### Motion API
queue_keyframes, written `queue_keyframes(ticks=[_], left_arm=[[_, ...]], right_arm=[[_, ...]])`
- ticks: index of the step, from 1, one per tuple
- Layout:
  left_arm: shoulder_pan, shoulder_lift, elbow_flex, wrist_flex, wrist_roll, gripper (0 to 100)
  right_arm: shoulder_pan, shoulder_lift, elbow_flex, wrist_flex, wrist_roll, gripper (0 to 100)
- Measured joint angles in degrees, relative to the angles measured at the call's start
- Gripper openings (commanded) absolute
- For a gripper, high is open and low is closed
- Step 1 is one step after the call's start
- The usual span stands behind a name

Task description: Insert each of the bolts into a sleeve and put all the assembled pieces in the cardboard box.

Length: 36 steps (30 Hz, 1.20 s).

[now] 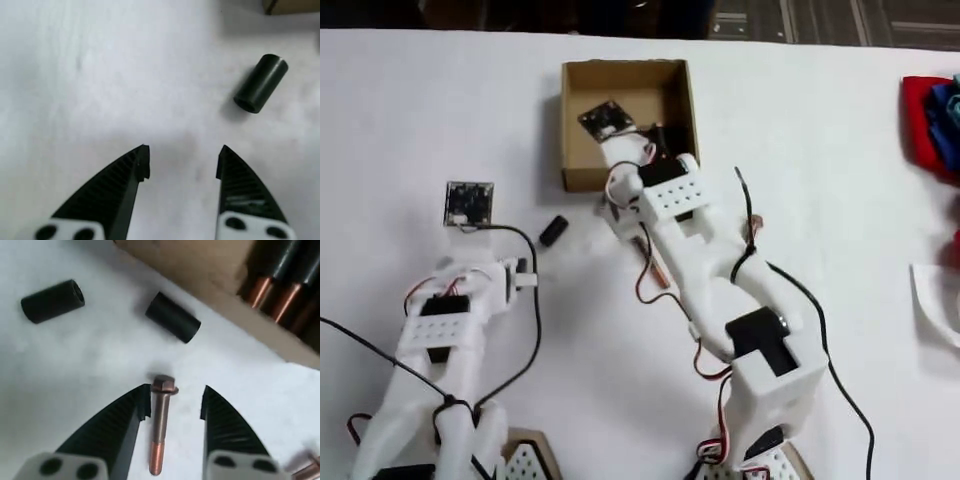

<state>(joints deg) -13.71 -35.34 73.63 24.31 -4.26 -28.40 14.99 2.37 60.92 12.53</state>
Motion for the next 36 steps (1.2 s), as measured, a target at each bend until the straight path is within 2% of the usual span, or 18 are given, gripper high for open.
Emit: queue_keyframes(ticks=[2,9,18,36], left_arm=[[0.09,0.00,0.00,0.00,0.00,23],[-2.20,0.00,0.00,0.00,0.00,23],[-2.73,0.00,0.00,0.00,0.00,23],[-2.90,0.00,0.00,0.00,0.00,23]], right_arm=[[-0.18,0.00,-0.53,-1.49,1.05,14.2],[-0.79,6.86,-7.91,-2.11,12.75,14.2],[-0.70,19.69,-23.21,6.59,22.24,14.2],[-0.35,37.01,-45.36,16.88,23.82,14.0]])
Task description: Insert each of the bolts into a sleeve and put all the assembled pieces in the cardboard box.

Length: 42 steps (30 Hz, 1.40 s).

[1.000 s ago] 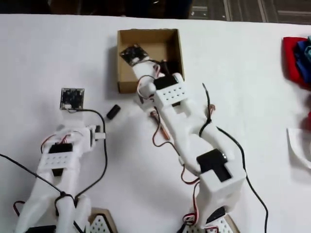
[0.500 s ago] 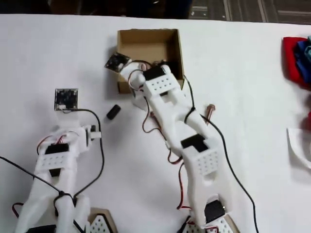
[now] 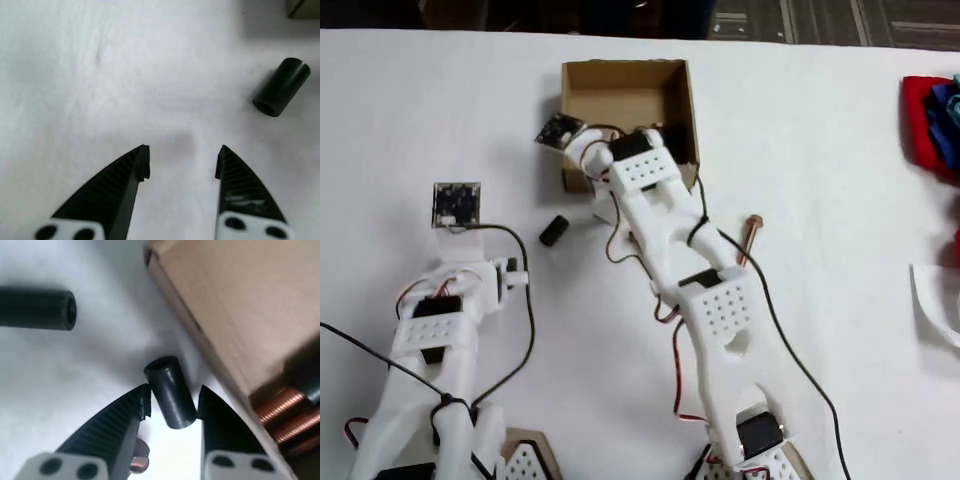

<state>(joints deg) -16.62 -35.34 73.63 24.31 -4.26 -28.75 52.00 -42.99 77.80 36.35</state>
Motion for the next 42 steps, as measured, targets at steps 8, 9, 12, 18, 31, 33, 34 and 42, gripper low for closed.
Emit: queue_keyframes(ticks=[8,9,12,18,31,33,34,42], left_arm=[[0.00,0.00,0.00,0.00,0.00,23],[0.00,0.00,0.00,0.00,0.00,23],[0.00,0.00,0.00,0.00,0.00,23],[0.00,0.00,0.00,0.00,0.00,23],[0.00,0.00,0.00,0.00,0.00,23],[0.00,0.00,0.00,0.00,0.00,23],[0.00,0.00,0.00,0.00,0.00,23],[0.00,0.00,0.00,0.00,0.00,23]], right_arm=[[-0.09,1.58,-5.89,10.02,0.18,14.1],[-0.09,1.58,-6.77,11.08,0.79,14.1],[-0.09,1.58,-9.49,12.92,1.93,14.1],[-0.44,1.58,-12.04,13.19,1.93,14.1],[-2.81,7.38,-12.92,12.92,2.02,14.1],[-2.81,7.38,-12.92,12.92,2.02,13.5],[-2.81,7.38,-12.92,12.92,2.02,11.4],[-1.93,7.47,-13.36,12.13,1.93,2.1]])
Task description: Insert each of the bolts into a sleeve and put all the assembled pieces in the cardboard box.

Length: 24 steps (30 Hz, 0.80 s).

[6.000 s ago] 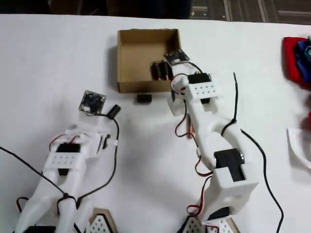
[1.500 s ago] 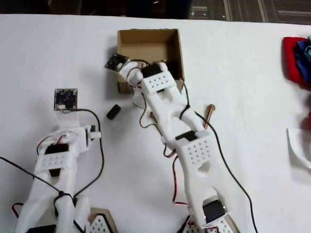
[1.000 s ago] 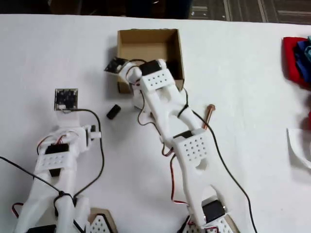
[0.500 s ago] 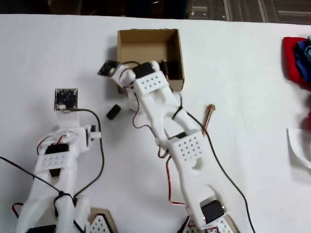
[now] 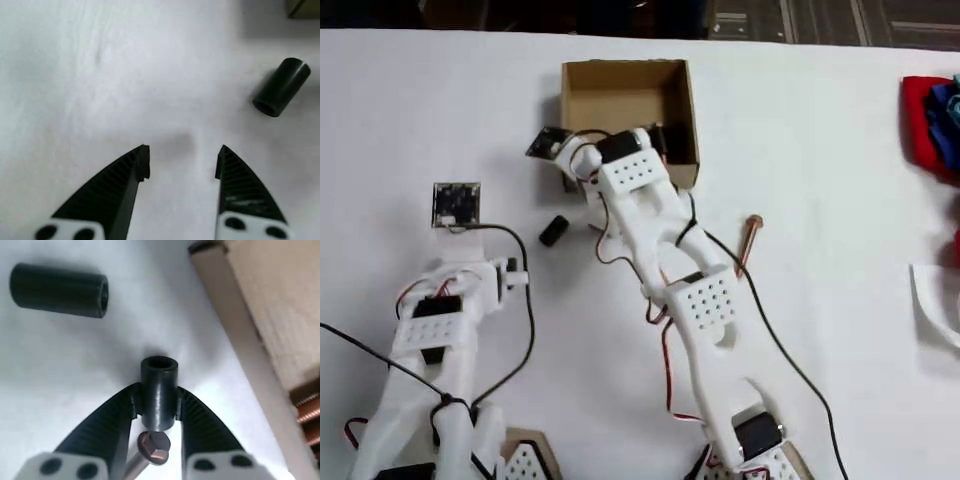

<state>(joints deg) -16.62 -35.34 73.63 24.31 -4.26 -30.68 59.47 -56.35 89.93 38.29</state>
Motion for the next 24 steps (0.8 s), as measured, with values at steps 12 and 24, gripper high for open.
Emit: queue_keyframes(ticks=[12,24], left_arm=[[0.00,0.00,0.00,0.00,0.00,23],[11.52,0.00,-13.71,16.35,0.00,23]], right_arm=[[5.63,-7.91,-15.91,9.76,-19.52,1.9],[22.59,-29.98,4.66,10.11,-26.46,1.9]])
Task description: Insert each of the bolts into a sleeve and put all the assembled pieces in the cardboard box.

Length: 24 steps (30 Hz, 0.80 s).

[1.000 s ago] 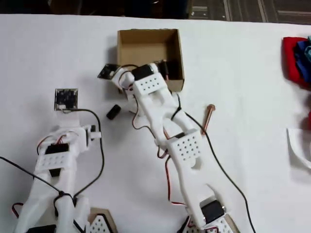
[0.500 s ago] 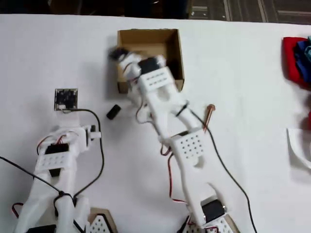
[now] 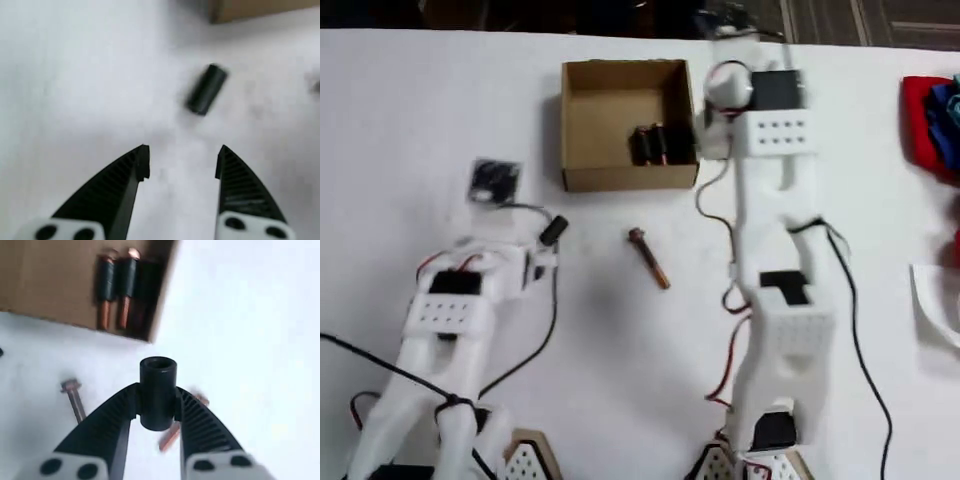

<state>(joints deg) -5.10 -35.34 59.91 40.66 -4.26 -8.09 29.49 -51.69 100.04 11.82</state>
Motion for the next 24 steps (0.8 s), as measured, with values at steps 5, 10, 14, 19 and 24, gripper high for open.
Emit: queue_keyframes(ticks=[5,10,14,19,24], left_arm=[[7.12,0.00,-9.14,5.63,0.00,23],[13.71,0.00,-8.97,3.60,3.43,23],[15.74,1.23,-8.62,-1.23,9.76,23],[16.53,11.43,-12.04,-2.37,16.88,23],[17.05,26.55,-22.77,5.45,24.18,23]], right_arm=[[1.76,-14.95,18.81,0.00,-0.88,1.9],[4.57,-29.10,35.25,-3.25,-0.97,1.9],[6.95,-37.98,48.26,-9.05,-0.97,1.9],[9.23,-45.27,63.21,-16.00,-0.97,1.9],[11.16,-48.88,69.98,-19.16,-0.97,1.9]])
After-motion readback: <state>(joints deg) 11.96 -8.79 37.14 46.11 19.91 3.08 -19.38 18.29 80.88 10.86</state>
